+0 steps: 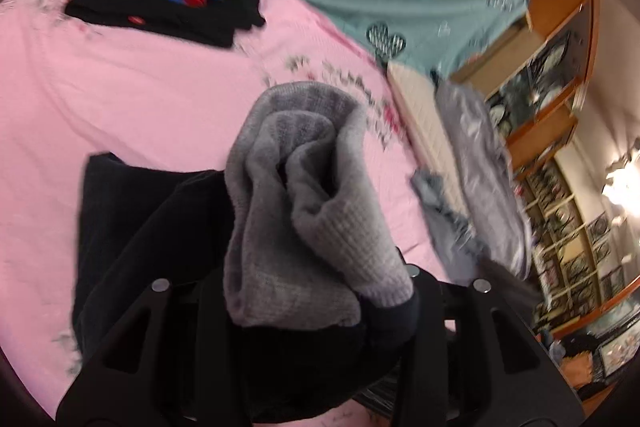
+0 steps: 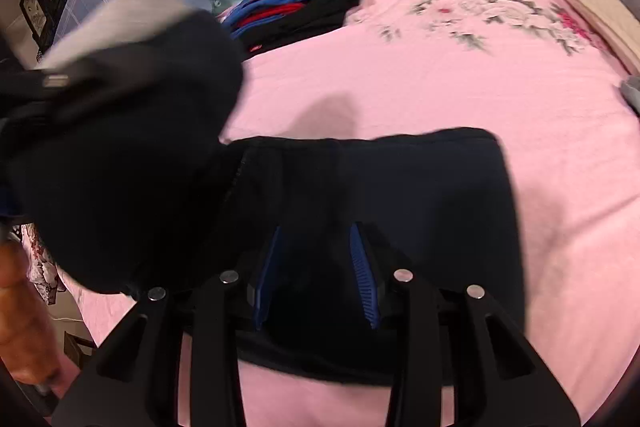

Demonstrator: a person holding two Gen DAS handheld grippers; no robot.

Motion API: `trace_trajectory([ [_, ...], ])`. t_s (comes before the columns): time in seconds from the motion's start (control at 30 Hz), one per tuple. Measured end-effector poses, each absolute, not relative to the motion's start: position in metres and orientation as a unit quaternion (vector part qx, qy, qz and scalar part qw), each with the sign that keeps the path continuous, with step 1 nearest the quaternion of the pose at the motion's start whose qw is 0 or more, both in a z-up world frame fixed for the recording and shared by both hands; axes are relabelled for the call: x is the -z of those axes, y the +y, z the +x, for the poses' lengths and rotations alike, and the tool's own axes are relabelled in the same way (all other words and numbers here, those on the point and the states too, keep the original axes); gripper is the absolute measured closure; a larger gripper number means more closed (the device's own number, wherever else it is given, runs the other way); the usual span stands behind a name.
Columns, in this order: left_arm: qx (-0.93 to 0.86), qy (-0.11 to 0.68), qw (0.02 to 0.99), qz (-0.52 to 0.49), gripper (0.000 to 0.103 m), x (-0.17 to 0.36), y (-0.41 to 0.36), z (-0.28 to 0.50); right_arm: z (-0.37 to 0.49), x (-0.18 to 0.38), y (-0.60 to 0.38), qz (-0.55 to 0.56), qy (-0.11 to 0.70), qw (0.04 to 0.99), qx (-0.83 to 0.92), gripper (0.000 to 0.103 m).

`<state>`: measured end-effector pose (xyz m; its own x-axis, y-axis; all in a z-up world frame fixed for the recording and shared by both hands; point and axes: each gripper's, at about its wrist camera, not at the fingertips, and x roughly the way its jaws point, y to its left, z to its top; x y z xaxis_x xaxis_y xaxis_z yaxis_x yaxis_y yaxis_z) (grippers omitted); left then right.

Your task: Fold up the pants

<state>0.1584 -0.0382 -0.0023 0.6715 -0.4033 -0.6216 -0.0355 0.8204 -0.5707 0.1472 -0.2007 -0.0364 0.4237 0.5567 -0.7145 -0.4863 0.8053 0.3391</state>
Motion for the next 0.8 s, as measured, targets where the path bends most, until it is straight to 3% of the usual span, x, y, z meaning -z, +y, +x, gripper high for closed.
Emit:
trace_trajectory([
  [0.13,0.097,0.425,0.869,-0.234,0.05,0.024,-0.071,0.176,0.138,0.035,-0.235,0.05,0.441,0.848,-0.291,0.064],
  [0.23,0.141,0.407,0.873,-0.229,0.014,0.01,-0.072,0.168,0.134,0.038,-0.258,0.081,0.446,0.842,-0.291,0.062],
  [0.37,0.129,0.354,0.898,-0.228,0.003,-0.019,-0.044,0.148,0.127,0.039,-0.279,0.124,0.442,0.83,-0.316,0.056],
  [0.43,0.065,0.327,0.919,-0.209,0.002,-0.024,-0.016,0.133,0.124,0.037,-0.285,0.141,0.434,0.825,-0.335,0.046],
  [0.5,0.011,0.321,0.926,-0.198,0.002,-0.018,0.008,0.123,0.126,0.039,-0.288,0.163,0.437,0.812,-0.351,0.043],
  [0.8,-0.061,0.361,0.896,-0.251,0.002,0.039,0.063,0.1,0.145,0.034,-0.284,0.226,0.441,0.787,-0.367,0.037],
])
